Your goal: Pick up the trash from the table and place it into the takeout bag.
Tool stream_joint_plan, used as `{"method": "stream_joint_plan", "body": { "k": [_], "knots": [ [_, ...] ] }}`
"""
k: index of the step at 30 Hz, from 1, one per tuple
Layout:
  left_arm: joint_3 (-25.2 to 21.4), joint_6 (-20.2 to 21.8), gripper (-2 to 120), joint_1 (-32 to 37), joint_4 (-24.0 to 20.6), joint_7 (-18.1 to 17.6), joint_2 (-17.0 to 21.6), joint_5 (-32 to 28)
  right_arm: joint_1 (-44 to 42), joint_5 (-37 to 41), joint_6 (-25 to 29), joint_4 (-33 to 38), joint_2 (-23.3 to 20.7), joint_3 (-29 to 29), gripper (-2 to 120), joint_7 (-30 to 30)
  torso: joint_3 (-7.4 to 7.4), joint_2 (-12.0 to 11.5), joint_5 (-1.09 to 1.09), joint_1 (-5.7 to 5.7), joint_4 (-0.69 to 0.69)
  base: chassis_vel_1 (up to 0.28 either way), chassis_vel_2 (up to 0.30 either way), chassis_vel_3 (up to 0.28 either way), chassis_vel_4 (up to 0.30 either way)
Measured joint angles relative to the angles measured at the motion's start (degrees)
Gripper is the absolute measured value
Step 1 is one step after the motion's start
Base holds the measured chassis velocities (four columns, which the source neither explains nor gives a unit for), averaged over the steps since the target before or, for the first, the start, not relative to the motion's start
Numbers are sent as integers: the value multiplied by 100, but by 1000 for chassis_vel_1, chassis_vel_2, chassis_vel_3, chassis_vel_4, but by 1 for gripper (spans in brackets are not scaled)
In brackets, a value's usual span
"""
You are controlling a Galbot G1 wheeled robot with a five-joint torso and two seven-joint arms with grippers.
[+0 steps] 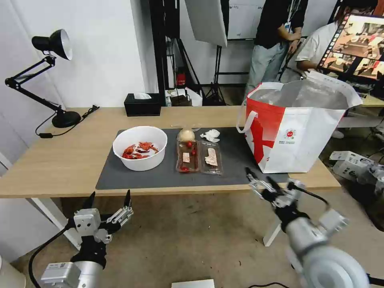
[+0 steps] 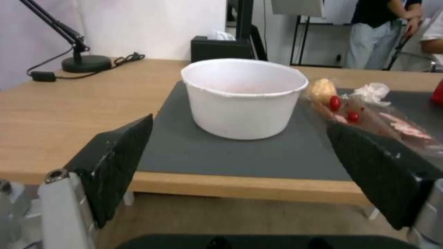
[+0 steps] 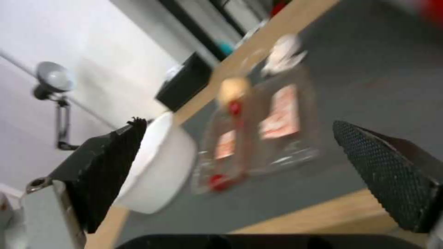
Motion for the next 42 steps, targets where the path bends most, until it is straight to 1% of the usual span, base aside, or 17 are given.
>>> {"method": "stream_joint_plan", "body": {
  "k": [1, 2, 3, 5, 7, 9, 11, 13, 14, 15, 18, 21, 22, 31, 42],
  "knots": [
    [-3, -14, 100, 23, 0, 0, -8, 21, 148, 119, 15, -79, 20, -114, 100, 100, 0, 0, 0, 0, 1, 0, 0, 0, 0],
    [-16, -43, 100, 91, 1, -2, -33, 79, 541, 554, 94, -333, 106, -460, 100, 394, 0, 0, -1, 0, 1, 0, 0, 0, 0],
    [-16, -43, 100, 91, 1, -2, -33, 79, 541, 554, 94, -333, 106, -460, 100, 394, 0, 0, -1, 0, 1, 0, 0, 0, 0],
    [-31, -73, 100, 145, 2, -3, -51, 135, 902, 948, 179, -620, 221, -754, 100, 712, 0, 0, 0, 0, 0, 0, 0, 0, 0],
    [-56, -149, 100, 227, 3, -3, -85, 236, 1329, 1428, 352, -960, 421, -1028, 100, 1122, 0, 0, -2, 0, 1, 0, 0, 0, 0],
    [-62, -164, 100, 246, 4, -3, -94, 256, 1400, 1534, 387, -1020, 473, -1077, 100, 1219, 0, 0, -1, 0, 0, 0, 0, 0, 0],
    [-91, -216, 100, 312, 4, -4, -131, 350, 1698, 2020, 557, -1233, 740, -1196, 100, 1727, 0, 0, -1, 0, 0, 0, 0, 0, 0],
    [-96, -222, 100, 316, 4, -4, -137, 359, 1736, 2089, 577, -1261, 780, -1205, 100, 1800, 0, 0, -1, 0, 0, 0, 0, 0, 0],
    [-121, -237, 100, 329, 4, -3, -164, 379, 1892, 2329, 693, -1379, 944, -1248, 100, 2101, 0, 0, -1, 0, 1, 0, 0, 0, 0],
    [-121, -237, 100, 329, 4, -3, -164, 379, 1892, 2329, 693, -1379, 944, -1248, 100, 2101, 0, 0, -1, 0, 1, 0, 0, 0, 0],
    [-164, -241, 100, 342, 5, -4, -175, 386, 2092, 2468, 911, -1575, 1190, -1300, 100, 2517, 0, 1, -1, 0, 0, 0, 0, 0, 0],
    [-176, -242, 100, 349, 5, -4, -176, 386, 2145, 2472, 987, -1638, 1262, -1307, 100, 2637, 0, 1, -1, 0, 0, 0, 0, 0, 0],
    [-196, -242, 100, 357, 5, -4, -175, 386, 2219, 2480, 1088, -1733, 1348, -1308, 100, 2841, 0, 0, -1, 0, 0, 0, 0, 0, 0],
    [-252, -245, 100, 356, 4, -20, -142, 365, 2391, 2522, 1189, -2009, 1560, -1259, 100, 3065, 0, 1, 0, 0, 0, 0, 0, 0, 0],
    [-261, -245, 100, 332, 5, -23, -70, 341, 2444, 2457, 1203, -2221, 1800, -1128, 100, 3074, -1, 1, 0, 0, 0, 0, 0, 0, 0]
  ]
}}
